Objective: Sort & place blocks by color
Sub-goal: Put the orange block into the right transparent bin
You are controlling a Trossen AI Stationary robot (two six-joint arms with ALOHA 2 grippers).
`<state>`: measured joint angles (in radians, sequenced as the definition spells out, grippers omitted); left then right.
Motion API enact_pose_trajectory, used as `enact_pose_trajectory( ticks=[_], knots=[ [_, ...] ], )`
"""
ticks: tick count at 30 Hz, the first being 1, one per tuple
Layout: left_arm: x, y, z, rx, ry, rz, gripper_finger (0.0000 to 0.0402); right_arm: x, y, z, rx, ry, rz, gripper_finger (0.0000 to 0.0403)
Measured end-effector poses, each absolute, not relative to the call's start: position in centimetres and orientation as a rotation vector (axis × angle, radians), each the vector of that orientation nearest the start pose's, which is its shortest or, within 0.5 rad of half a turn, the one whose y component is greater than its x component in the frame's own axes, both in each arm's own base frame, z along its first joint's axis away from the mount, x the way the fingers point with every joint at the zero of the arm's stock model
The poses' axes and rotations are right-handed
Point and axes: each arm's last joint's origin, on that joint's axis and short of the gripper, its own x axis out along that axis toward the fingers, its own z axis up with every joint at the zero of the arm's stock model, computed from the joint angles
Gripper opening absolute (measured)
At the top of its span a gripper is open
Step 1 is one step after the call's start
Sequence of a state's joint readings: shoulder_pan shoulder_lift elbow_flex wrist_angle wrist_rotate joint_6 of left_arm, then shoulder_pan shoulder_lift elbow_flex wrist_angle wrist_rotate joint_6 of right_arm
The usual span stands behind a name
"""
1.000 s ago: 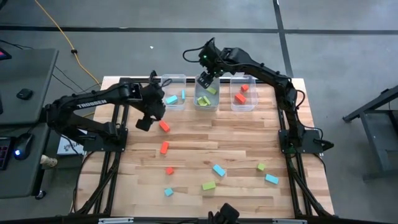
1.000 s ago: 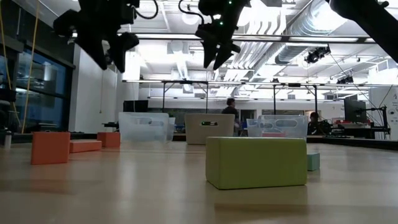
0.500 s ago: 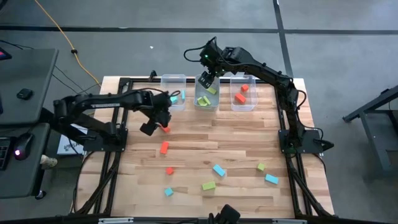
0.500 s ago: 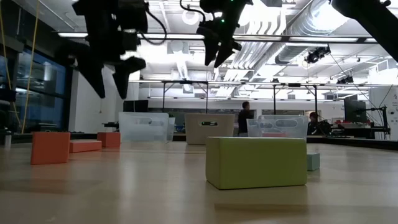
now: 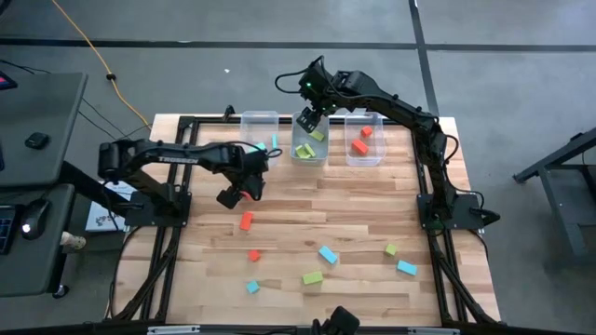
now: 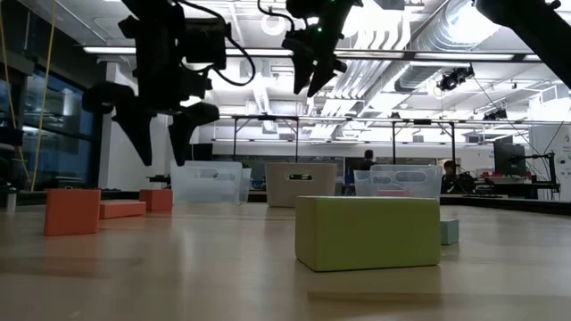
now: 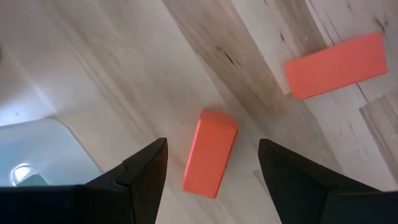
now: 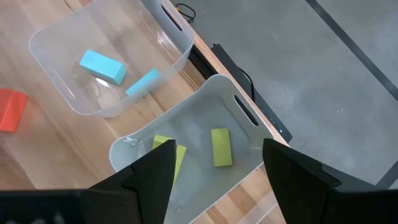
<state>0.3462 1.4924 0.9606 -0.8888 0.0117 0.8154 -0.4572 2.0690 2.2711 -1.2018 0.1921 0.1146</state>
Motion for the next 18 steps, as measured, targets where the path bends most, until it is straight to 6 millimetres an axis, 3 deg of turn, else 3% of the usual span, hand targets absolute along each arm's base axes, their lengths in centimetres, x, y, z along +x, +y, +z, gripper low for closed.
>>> enact_pose_trajectory(
  ticks=[18],
  knots=[
    [24.9,9.1,16.8,0.397,1.555,-0.311,0.0232,38.0,-19.3,36.2,0.237,0.977,-0.643,0.0232]
  ],
)
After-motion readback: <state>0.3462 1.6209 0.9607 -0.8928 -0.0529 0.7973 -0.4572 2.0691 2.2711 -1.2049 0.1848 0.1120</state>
